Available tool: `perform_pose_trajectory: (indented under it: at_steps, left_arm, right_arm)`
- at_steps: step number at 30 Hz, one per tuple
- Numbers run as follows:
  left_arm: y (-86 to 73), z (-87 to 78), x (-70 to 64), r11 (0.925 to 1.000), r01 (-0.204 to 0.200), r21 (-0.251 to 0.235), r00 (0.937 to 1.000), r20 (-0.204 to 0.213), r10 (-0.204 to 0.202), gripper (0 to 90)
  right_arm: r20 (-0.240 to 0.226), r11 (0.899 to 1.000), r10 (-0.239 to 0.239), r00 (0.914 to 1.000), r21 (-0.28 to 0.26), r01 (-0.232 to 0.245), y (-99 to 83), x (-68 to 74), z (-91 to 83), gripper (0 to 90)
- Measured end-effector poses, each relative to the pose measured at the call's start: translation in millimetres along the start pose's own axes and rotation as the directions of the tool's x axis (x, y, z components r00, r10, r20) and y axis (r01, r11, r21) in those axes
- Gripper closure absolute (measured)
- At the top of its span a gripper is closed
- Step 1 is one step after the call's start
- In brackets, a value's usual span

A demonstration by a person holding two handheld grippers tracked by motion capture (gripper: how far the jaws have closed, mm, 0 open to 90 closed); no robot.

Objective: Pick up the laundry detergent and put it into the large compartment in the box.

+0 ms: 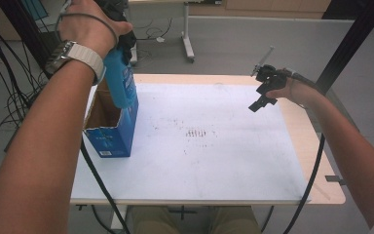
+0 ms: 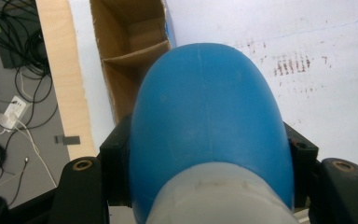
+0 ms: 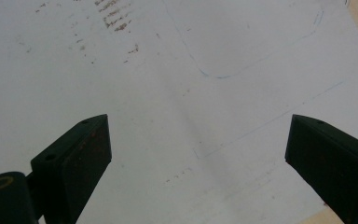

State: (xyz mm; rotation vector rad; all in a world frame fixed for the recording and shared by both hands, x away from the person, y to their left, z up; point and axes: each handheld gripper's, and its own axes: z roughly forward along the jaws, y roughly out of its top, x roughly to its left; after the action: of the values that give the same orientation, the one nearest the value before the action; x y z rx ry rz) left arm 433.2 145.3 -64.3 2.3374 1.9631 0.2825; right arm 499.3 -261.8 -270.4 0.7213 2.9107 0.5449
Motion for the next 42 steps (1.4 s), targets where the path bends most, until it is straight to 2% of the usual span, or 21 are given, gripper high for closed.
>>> perform_pose_trajectory:
  at_steps: [26,42]
  left_arm:
    - [1.5,4.3,21.4,0.9990,0.043,-0.014,0.9989,-0.019,-0.043,37.7]
    - [3.8,14.7,27.7,0.9989,0.044,-0.015,0.9984,-0.034,-0.044,37.7]
  right_arm:
    - [0.004,1.000,0.004,1.0000,0.007,-0.004,-0.9,-1.5,0.8,6.9]
    - [0.002,1.000,0.008,1.0000,0.012,-0.008,-0.4,-2.3,2.4,6.9]
